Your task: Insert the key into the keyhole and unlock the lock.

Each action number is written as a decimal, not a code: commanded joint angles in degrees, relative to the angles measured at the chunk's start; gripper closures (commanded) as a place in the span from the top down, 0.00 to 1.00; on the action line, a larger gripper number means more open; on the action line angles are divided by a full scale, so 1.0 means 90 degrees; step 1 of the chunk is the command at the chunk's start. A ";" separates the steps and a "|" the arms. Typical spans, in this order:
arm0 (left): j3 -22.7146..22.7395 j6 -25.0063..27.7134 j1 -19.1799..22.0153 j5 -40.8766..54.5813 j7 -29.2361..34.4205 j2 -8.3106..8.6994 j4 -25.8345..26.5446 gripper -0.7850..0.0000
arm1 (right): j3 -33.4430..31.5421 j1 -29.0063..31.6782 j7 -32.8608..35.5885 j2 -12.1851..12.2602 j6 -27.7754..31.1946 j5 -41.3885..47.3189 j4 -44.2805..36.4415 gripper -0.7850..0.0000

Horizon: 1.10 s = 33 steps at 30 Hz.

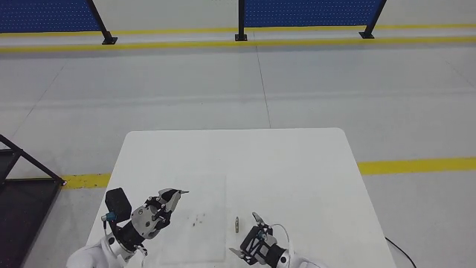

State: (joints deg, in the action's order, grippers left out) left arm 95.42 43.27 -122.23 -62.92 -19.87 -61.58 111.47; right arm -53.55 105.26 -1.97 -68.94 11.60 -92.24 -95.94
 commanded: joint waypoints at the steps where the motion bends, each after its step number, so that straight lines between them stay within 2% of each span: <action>1: 0.0000 0.0000 0.0000 0.0000 0.0000 0.0000 0.0000 0.00 | 0.0136 -0.0081 0.0001 -0.0040 -0.0149 0.0058 0.0177 1.00; 4: 0.0000 0.0000 0.0000 0.0000 0.0000 0.0000 0.0000 0.00 | 0.0366 -0.0287 0.0105 -0.0113 -0.0326 0.0069 0.0397 0.93; 5: 0.0000 0.0000 0.0000 0.0000 0.0000 0.0000 0.0000 0.00 | 0.0436 -0.0353 0.0137 -0.0137 -0.0393 0.0063 0.0455 0.85; 6: 0.0000 0.0000 0.0000 0.0000 0.0000 0.0000 0.0000 0.00 | 0.0504 -0.0410 0.0161 -0.0160 -0.0439 0.0072 0.0515 0.82; 11: 0.0000 0.0000 0.0000 0.0000 0.0000 0.0000 0.0000 0.00 | 0.0777 -0.0663 0.0295 -0.0266 -0.0785 0.0064 0.0758 0.74; 13: 0.0000 0.0000 0.0000 0.0000 0.0000 0.0000 0.0000 0.00 | 0.0861 -0.0716 0.0285 -0.0300 -0.0956 0.0030 0.0823 0.64; 16: 0.0000 0.0000 0.0000 0.0000 0.0000 0.0000 0.0000 0.00 | 0.0931 -0.0778 0.0243 -0.0329 -0.1171 -0.0074 0.0902 0.59; 18: 0.0000 0.0000 0.0000 0.0000 0.0000 0.0000 0.0000 0.00 | 0.0954 -0.0801 0.0236 -0.0339 -0.1266 -0.0123 0.0935 0.49; 24: 0.0000 0.0000 0.0000 0.0000 0.0000 0.0000 0.0000 0.00 | 0.0996 -0.0859 0.0300 -0.0369 -0.1580 -0.0263 0.1020 0.44; 28: 0.0000 0.0000 0.0000 0.0000 0.0000 0.0000 0.0000 0.00 | 0.1050 -0.0935 0.0420 -0.0395 -0.1598 -0.0292 0.1103 0.38; 29: 0.0000 0.0000 0.0000 0.0000 0.0000 0.0000 0.0000 0.00 | 0.1068 -0.0959 0.0443 -0.0402 -0.1588 -0.0304 0.1120 0.33; 33: 0.0000 0.0000 0.0000 0.0000 0.0000 0.0000 0.0000 0.00 | 0.1118 -0.1029 0.0478 -0.0428 -0.1580 -0.0283 0.1193 0.30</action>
State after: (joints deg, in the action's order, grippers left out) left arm 95.42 43.27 -122.23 -62.92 -19.87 -61.58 111.47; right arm -43.55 96.11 2.29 -72.76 -2.58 -94.85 -85.34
